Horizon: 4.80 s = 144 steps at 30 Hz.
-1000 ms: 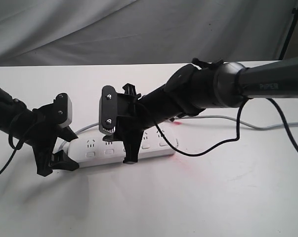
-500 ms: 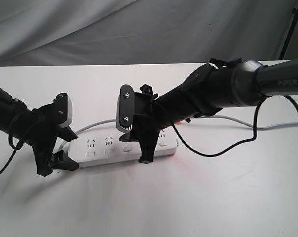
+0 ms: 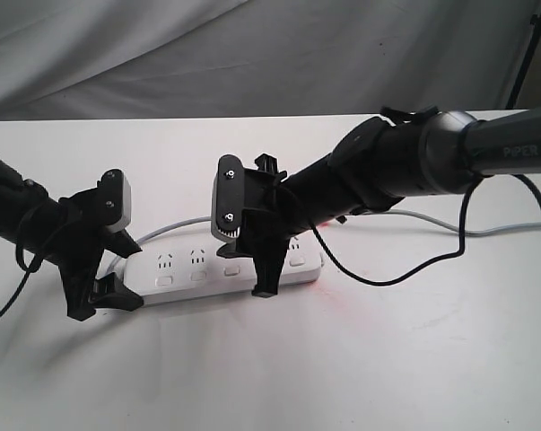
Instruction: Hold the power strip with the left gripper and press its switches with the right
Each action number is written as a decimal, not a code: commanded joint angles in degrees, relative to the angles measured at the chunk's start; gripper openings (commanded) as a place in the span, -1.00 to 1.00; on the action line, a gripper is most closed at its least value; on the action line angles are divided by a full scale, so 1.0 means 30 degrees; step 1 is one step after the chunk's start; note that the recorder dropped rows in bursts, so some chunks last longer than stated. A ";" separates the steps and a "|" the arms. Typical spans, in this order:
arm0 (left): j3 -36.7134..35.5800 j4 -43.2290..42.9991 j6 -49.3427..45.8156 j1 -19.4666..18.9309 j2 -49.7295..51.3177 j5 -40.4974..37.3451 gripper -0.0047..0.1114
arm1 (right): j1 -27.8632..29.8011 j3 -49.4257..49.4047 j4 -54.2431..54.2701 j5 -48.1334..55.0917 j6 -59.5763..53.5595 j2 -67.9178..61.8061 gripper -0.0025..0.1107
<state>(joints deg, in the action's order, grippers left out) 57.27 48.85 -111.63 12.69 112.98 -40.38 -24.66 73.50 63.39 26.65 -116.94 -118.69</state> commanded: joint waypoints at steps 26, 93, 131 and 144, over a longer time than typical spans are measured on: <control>0.0115 0.0036 0.0060 0.0073 -0.0068 -0.0134 0.27 | 0.0028 -0.0106 -0.0146 -0.0057 -0.0120 -0.0935 -0.41; 0.0115 0.0036 0.0060 0.0073 -0.0068 -0.0134 0.27 | 0.0033 -0.0688 0.0145 -0.0527 -0.1196 0.0398 -0.41; 0.0115 0.0036 0.0066 0.0073 -0.0068 -0.0134 0.27 | 0.1368 -0.2324 -0.0319 -0.0523 -0.0423 0.0726 -0.41; 0.0115 0.0036 0.0066 0.0073 -0.0068 -0.0134 0.27 | 0.1368 -0.2324 -0.0319 -0.0684 -0.0562 0.0163 -0.41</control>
<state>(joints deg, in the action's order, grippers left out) 57.27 48.85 -111.63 12.69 112.98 -40.38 -21.05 66.89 63.02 24.85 -118.03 -117.11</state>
